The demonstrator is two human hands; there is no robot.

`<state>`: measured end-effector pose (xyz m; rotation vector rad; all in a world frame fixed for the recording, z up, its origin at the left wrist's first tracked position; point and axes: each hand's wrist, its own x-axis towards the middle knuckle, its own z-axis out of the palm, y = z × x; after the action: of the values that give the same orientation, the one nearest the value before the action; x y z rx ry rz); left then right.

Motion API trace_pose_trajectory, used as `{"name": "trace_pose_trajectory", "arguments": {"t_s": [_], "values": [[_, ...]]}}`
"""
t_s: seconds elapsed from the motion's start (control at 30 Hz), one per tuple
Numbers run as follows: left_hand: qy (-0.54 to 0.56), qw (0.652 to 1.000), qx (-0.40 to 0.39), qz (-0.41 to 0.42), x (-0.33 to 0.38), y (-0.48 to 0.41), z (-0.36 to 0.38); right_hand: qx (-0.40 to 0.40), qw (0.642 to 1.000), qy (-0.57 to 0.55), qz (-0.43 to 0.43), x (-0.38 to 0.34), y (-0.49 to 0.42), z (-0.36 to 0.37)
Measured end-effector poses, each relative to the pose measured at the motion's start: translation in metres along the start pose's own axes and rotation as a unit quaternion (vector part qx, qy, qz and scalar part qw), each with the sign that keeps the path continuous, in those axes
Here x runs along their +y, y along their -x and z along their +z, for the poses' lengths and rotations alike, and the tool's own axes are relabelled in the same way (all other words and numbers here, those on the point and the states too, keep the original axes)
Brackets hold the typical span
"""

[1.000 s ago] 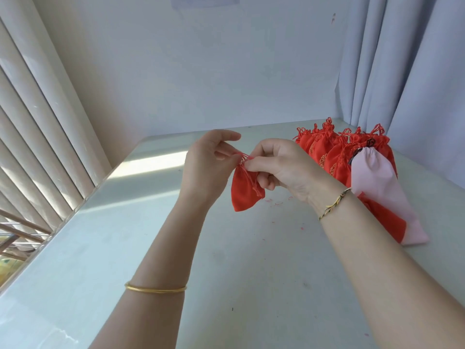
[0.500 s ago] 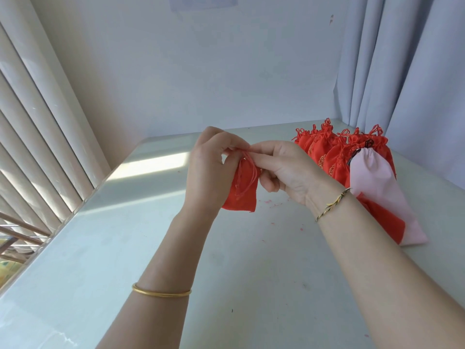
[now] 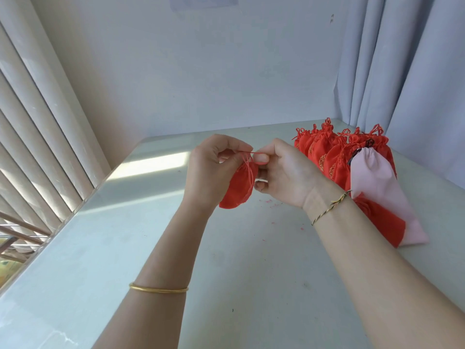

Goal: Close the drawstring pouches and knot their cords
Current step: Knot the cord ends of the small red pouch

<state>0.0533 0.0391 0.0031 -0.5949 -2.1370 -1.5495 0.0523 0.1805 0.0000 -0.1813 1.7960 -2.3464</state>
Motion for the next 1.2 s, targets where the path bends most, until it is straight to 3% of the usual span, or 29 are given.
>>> {"name": "trace_pose_trajectory", "arguments": {"t_s": [0.27, 0.37, 0.5, 0.6, 0.7, 0.8, 0.9, 1.03, 1.2], "values": [[0.053, 0.998, -0.024, -0.012, -0.001, -0.005, -0.009, -0.001, 0.999, 0.005, -0.05, -0.004, 0.004, -0.012], [0.088, 0.995, -0.034, -0.034, -0.001, -0.004, -0.009, 0.023, 0.997, -0.042, -0.056, -0.003, 0.0, -0.012], [0.167, 0.981, -0.017, -0.095, -0.01, -0.004, -0.007, 0.117, 0.988, -0.092, -0.029, -0.001, -0.001, -0.013], [0.162, 0.981, 0.008, -0.104, -0.018, -0.007, -0.013, 0.204, 0.973, -0.103, -0.016, 0.001, -0.002, -0.018], [0.168, 0.981, -0.037, -0.087, -0.014, -0.006, -0.01, 0.24, 0.969, -0.049, -0.024, 0.008, -0.004, -0.017], [0.216, 0.971, -0.083, -0.061, -0.006, -0.004, -0.007, 0.238, 0.971, 0.005, -0.034, 0.011, -0.006, -0.013], [0.19, 0.976, -0.073, -0.074, -0.003, -0.005, -0.009, 0.231, 0.971, 0.035, -0.057, 0.009, -0.004, -0.011], [0.104, 0.978, -0.047, -0.177, -0.008, -0.006, -0.009, 0.193, 0.977, 0.049, -0.076, 0.004, 0.001, -0.007], [0.036, 0.95, -0.063, -0.305, -0.017, -0.006, -0.01, 0.143, 0.985, 0.07, -0.067, 0.004, 0.003, 0.0]]}}
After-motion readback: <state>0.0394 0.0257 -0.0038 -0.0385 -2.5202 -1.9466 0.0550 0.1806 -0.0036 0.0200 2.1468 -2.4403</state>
